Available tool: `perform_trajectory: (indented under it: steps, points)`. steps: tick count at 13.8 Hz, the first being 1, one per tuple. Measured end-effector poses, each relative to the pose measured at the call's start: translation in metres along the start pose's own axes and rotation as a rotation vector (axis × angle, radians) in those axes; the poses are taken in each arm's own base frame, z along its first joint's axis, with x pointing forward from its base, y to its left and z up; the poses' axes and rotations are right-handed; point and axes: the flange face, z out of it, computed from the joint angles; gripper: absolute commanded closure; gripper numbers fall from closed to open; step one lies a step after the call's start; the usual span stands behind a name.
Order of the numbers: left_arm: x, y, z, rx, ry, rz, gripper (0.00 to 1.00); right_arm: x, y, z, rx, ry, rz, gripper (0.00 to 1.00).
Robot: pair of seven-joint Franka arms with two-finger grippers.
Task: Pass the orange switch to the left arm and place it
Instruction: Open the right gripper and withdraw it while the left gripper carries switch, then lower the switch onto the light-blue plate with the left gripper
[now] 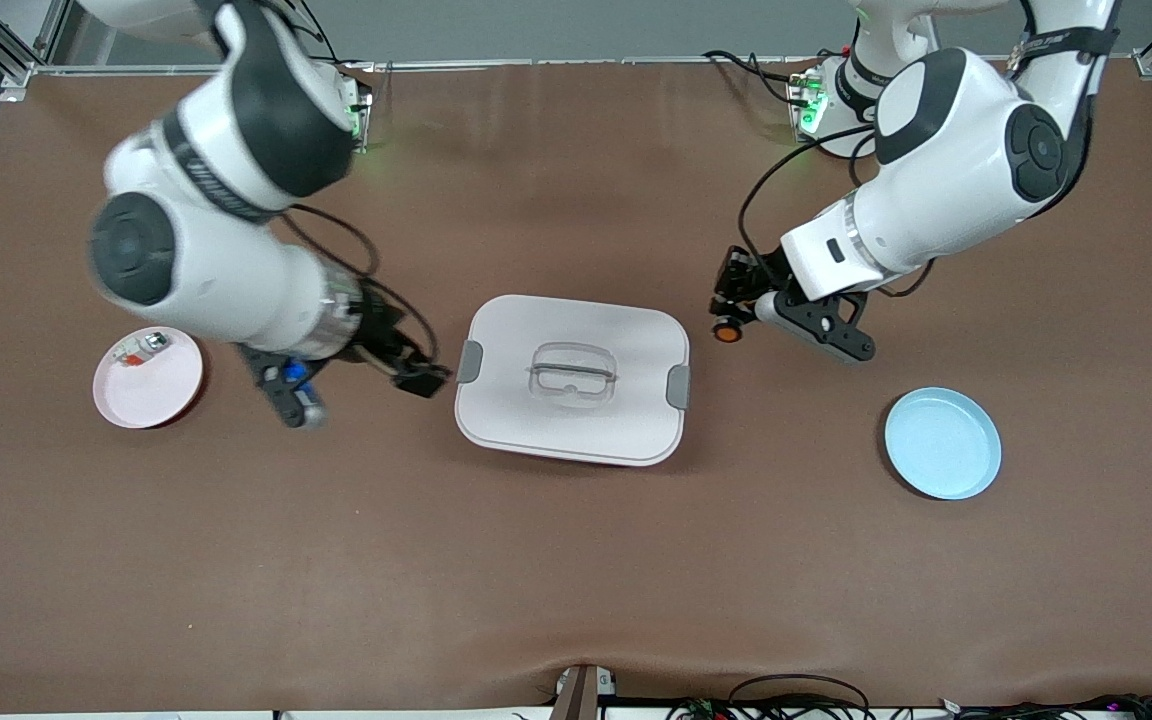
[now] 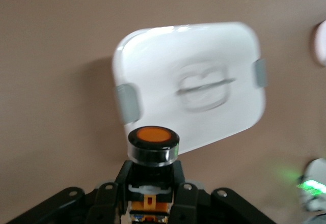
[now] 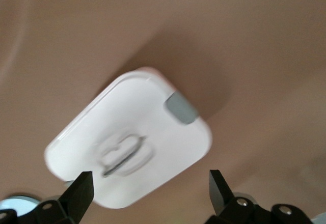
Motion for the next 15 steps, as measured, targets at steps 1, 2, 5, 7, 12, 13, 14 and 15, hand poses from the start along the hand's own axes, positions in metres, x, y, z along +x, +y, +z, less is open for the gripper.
perform_trajectory:
  steps: [1,2,5,7,12,13,14,15]
  points:
    - [-0.004,-0.006,-0.002,0.058,-0.023,0.024,1.00,0.023,0.018,-0.012,-0.024,0.007,-0.058,0.00]
    - [-0.006,-0.011,-0.003,0.113,-0.046,0.056,1.00,0.047,0.037,-0.023,-0.047,0.018,-0.120,0.00]
    - [-0.013,-0.034,-0.004,0.255,-0.127,0.202,1.00,0.111,0.083,-0.041,-0.087,0.044,-0.270,0.00]
    - [-0.015,-0.070,-0.014,0.300,-0.175,0.327,1.00,0.142,0.109,-0.046,-0.114,0.053,-0.350,0.00]
    - [-0.031,-0.184,-0.042,0.315,-0.280,0.625,1.00,0.200,0.187,-0.075,-0.122,0.046,-0.523,0.00]
    - [-0.034,-0.201,-0.044,0.307,-0.294,0.682,1.00,0.207,0.202,-0.081,-0.122,0.040,-0.547,0.00]
    - [-0.036,-0.216,-0.043,0.307,-0.308,0.742,1.00,0.211,0.213,-0.085,-0.131,0.036,-0.560,0.00]
    - [-0.036,-0.229,-0.040,0.317,-0.324,0.807,1.00,0.212,0.220,-0.089,-0.145,0.034,-0.569,0.00]
